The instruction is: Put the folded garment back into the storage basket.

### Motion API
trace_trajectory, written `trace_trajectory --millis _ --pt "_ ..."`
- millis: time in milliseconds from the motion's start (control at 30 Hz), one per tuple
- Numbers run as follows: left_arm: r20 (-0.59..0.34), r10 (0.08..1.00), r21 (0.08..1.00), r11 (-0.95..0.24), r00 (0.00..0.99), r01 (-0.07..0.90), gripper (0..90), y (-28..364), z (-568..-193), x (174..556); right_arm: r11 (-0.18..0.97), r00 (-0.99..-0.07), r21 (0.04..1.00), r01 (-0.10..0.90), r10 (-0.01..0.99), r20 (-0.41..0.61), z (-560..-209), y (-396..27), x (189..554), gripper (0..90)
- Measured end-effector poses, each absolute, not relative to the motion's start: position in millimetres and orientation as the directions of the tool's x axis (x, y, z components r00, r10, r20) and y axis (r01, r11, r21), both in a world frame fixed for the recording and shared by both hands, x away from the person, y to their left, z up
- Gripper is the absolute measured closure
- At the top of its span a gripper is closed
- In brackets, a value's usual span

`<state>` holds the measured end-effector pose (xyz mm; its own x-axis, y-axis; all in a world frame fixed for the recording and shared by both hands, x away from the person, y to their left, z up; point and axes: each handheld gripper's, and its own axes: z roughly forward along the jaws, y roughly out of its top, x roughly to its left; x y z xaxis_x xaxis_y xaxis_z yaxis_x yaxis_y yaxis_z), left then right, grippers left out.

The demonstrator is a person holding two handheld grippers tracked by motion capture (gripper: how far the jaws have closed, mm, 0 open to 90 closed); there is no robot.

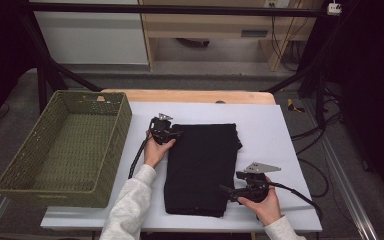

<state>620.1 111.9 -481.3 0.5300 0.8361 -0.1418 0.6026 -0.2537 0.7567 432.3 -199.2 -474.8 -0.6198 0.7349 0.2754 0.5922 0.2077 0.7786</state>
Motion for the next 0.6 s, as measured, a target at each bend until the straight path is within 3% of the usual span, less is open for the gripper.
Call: trace_trajectory --millis 300,600 --pt "-0.136 0.825 0.755 -0.272 0.549 0.596 71.0 108.0 -480.6 617.6 0.24 -0.6 0.745 0.623 0.758 0.258 -481.5 -190.3 431.6 10.4" --pt "-0.117 0.824 0.748 -0.294 0.554 0.595 73.7 105.3 -478.5 617.4 0.241 -0.568 0.722 0.649 0.785 0.248 -485.6 -181.8 428.8 11.9"
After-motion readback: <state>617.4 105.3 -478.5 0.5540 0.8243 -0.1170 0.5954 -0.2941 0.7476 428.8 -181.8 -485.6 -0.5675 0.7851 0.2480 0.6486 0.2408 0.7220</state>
